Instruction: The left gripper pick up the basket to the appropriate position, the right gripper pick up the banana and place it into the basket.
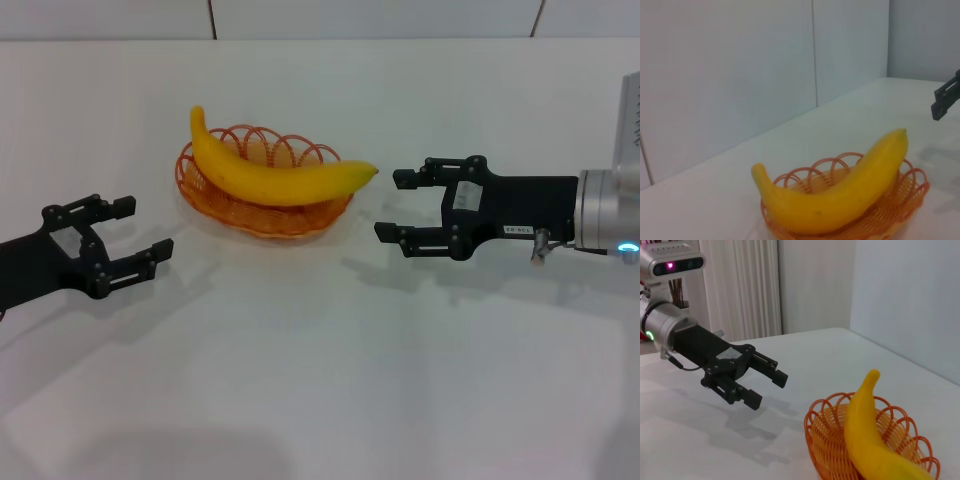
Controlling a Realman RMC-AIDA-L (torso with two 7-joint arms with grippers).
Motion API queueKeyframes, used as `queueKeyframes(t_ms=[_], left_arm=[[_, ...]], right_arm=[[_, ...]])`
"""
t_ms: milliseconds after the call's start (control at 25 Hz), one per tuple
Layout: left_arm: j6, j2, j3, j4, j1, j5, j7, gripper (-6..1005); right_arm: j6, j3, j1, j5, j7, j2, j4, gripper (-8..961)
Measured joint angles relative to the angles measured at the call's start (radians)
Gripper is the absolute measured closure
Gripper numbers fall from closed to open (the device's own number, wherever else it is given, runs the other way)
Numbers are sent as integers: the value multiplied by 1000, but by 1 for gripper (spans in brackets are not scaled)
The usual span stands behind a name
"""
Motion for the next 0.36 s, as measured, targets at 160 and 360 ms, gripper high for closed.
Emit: queueKeyframes(t_ms=[160, 360], left_arm=[[0, 0, -1, 0, 1, 0, 0, 242], [0, 0, -1, 0, 2, 0, 0, 242]], right_arm=[[-1, 0, 0, 0, 0, 0, 0, 208], [-1, 0, -1, -1, 0, 0, 0, 208]])
